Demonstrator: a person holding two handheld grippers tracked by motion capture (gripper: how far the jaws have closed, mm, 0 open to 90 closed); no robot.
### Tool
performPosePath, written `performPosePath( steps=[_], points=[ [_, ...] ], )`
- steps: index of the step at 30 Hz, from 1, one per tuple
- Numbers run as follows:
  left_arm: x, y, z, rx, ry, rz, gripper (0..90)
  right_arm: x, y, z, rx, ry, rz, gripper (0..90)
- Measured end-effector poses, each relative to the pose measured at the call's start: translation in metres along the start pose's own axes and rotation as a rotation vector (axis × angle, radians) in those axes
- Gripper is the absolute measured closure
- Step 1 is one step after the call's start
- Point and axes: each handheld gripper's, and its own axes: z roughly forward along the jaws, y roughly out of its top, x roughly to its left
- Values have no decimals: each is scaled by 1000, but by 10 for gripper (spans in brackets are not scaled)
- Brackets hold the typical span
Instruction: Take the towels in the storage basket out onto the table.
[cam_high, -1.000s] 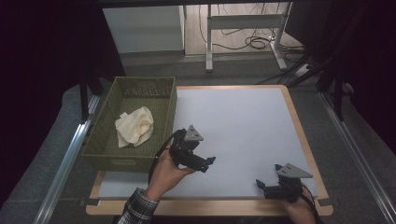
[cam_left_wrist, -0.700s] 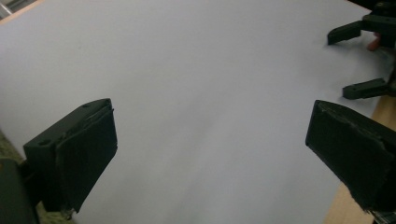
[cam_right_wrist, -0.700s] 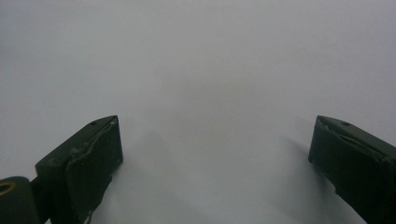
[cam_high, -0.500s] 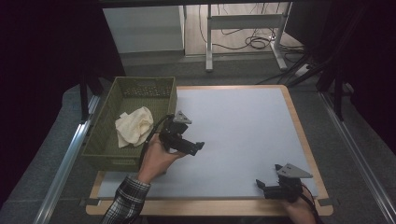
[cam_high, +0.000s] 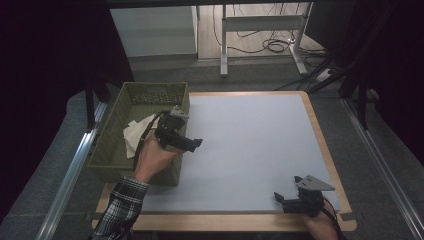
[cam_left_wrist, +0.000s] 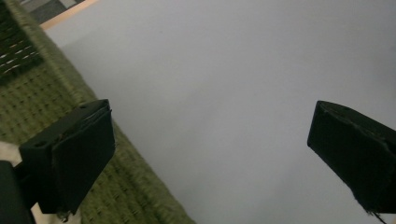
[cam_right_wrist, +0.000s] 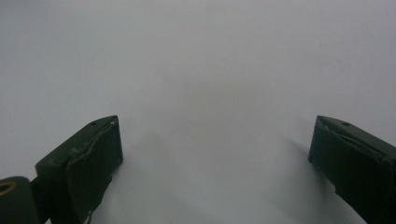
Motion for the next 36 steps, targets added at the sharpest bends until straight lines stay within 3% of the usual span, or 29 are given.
performPosePath(
  steps=[17, 27, 36],
  points=[
    [62, -11, -13, 41, 89, -77, 20, 0, 0, 0, 0, 1, 0, 29],
    [97, -21, -5, 79, 141, -128, 21, 0, 0, 0, 0, 1, 0, 29],
    [125, -30, 7, 147, 185, -185, 26, 0, 0, 0, 0, 1, -1, 29]
  ],
)
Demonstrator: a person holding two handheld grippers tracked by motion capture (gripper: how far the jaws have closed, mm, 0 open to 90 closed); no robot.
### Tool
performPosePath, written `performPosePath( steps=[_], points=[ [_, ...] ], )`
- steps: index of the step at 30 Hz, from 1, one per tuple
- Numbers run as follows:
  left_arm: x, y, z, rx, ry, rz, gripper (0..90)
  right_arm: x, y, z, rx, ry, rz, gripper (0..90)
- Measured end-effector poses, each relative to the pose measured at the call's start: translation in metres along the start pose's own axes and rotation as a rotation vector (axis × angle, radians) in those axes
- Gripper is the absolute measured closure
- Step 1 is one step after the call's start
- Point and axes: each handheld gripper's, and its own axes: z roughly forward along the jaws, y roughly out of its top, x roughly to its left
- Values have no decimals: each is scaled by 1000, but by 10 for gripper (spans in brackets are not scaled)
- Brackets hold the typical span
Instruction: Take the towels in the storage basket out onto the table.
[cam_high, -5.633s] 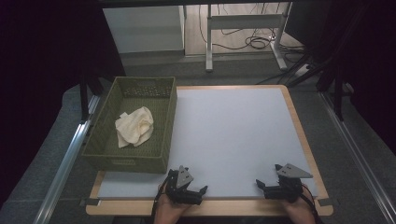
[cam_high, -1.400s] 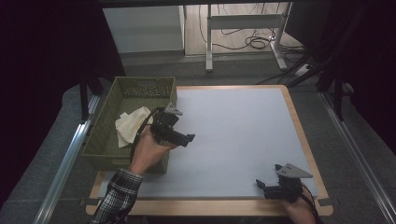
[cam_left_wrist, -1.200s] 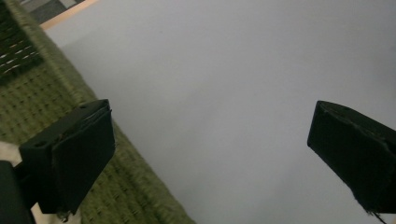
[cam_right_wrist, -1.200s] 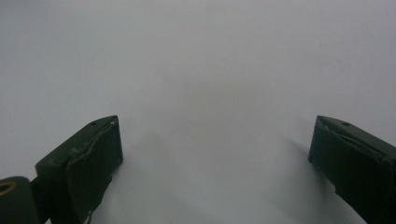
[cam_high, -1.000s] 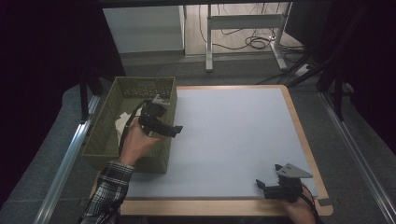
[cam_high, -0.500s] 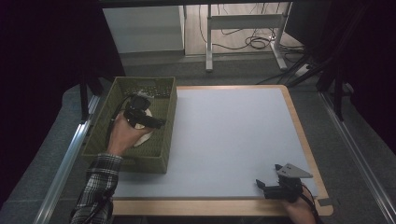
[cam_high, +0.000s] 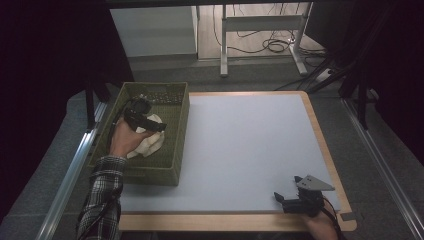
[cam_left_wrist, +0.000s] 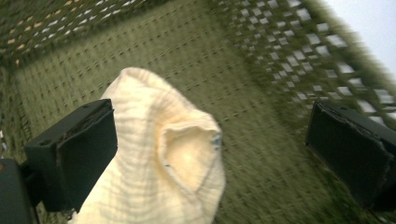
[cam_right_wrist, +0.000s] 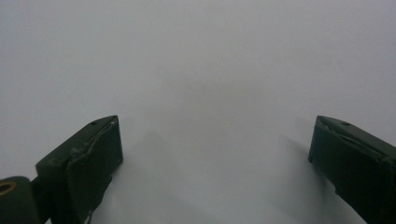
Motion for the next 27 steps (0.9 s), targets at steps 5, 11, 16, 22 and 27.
performPosePath(
  steps=[5, 11, 16, 22, 27],
  points=[
    [15, -3, 14, 57, 19, -29, 23, 0, 0, 0, 0, 1, 0, 29],
    [30, -5, 31, 124, 10, -63, 12, 0, 0, 0, 0, 2, 1, 30],
    [42, -11, 49, 221, -24, -108, 0, 0, 0, 0, -1, 3, 1, 30],
    [52, -17, 67, 298, -56, -152, 0, 0, 0, 0, -1, 3, 0, 30],
    [53, -18, 84, 414, -48, -161, 24, 0, 0, 0, -1, 4, 0, 31]
  ],
)
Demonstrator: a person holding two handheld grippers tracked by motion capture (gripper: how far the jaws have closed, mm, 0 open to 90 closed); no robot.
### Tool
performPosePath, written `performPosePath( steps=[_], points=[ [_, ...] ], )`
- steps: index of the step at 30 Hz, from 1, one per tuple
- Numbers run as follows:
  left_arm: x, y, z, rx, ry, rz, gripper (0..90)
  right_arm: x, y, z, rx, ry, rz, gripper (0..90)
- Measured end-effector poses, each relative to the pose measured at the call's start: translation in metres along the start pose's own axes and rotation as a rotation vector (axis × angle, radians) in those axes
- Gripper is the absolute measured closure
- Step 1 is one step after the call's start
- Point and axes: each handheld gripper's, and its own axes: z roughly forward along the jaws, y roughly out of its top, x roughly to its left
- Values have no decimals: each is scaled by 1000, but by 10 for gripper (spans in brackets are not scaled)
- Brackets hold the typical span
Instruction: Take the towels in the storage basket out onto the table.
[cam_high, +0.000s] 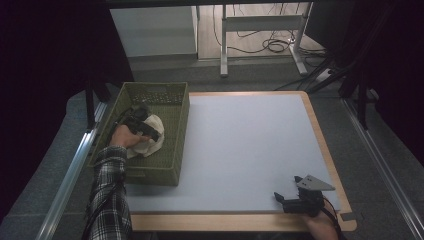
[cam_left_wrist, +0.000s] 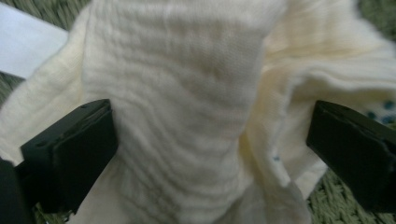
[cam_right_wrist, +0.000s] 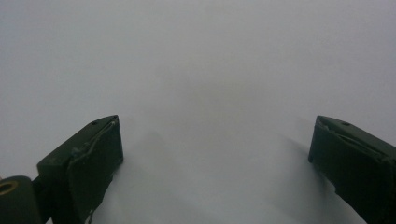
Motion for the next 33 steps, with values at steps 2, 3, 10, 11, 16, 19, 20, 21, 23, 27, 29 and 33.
performPosePath(
  steps=[2, 3, 10, 11, 16, 19, 20, 21, 23, 27, 29, 33],
  points=[
    [-2, 2, 2, 25, 11, 8, 64, 0, 0, 0, 0, 0, -1, 31],
    [-4, 2, 3, 41, 24, 18, 104, 0, 0, 0, 0, 0, -1, 31],
    [-12, 1, -3, 54, 64, 58, 533, 0, 0, 0, 0, 1, 0, 31],
    [-12, 1, -4, 54, 57, 55, 577, 0, 0, 0, 0, 1, 0, 31],
    [-14, 1, -6, 59, 89, 80, 772, 0, 0, 0, 0, 1, -1, 31],
    [-11, -3, -10, 32, 74, 75, 778, 0, 0, 0, 0, 1, -1, 31],
    [-11, -3, -10, 32, 74, 75, 778, 0, 0, 0, 0, 1, -1, 31],
    [-11, -5, -15, 6, 71, 76, 777, 0, 0, 0, 0, 1, -2, 31],
    [-10, -7, -17, -11, 62, 75, 777, 0, 0, 0, 0, 1, -2, 30],
    [-11, -14, -32, -68, 37, 87, 774, 0, 0, 0, 0, 1, -2, 31],
    [-12, -16, -35, -83, 38, 89, 772, 0, 0, 0, 0, 1, -2, 31],
    [-14, -22, -50, -137, 34, 102, 771, 0, 0, 0, 0, 1, -2, 31]
  ],
)
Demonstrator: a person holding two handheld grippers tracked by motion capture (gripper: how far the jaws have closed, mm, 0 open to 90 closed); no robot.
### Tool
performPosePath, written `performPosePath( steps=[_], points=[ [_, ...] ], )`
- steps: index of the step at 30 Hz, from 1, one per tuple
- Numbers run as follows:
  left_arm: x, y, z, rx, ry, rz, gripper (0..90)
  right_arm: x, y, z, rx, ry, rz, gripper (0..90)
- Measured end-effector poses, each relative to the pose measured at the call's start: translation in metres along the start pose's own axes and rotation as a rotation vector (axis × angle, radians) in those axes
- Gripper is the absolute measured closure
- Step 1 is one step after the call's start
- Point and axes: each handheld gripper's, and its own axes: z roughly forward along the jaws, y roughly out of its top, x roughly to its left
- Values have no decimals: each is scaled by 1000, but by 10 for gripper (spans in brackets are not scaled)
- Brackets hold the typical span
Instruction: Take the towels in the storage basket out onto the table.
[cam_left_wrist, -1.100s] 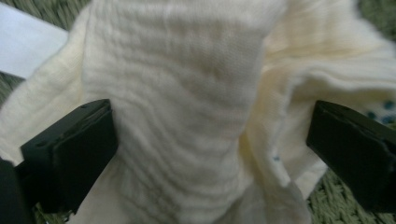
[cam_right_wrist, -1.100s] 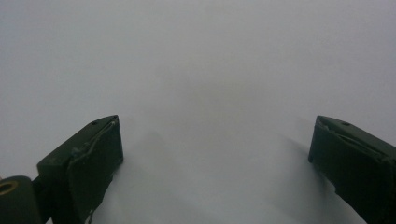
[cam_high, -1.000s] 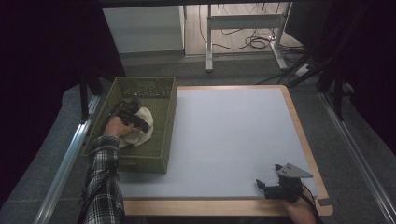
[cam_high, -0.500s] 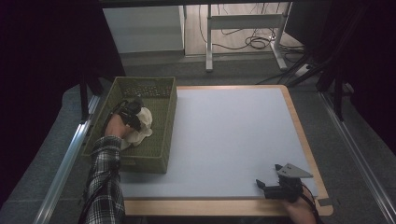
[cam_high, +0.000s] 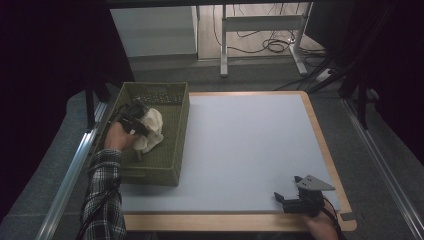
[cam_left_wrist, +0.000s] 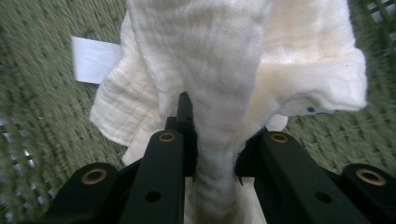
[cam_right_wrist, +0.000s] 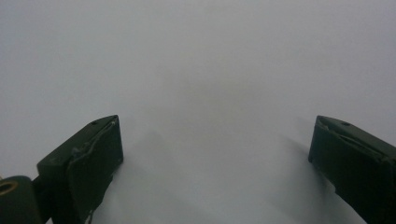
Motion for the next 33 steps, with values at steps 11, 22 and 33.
performPosePath(
  steps=[11, 22, 33],
  points=[
    [0, -19, -42, -180, -20, 0, 766, 0, 0, 0, 0, 0, 1, 31],
    [-6, -31, -63, -338, -27, 21, 762, 0, 0, 0, 1, 0, 0, 30],
    [-15, -38, -74, -506, -41, 33, 762, 0, 0, 0, 1, 0, 0, 30]
  ],
)
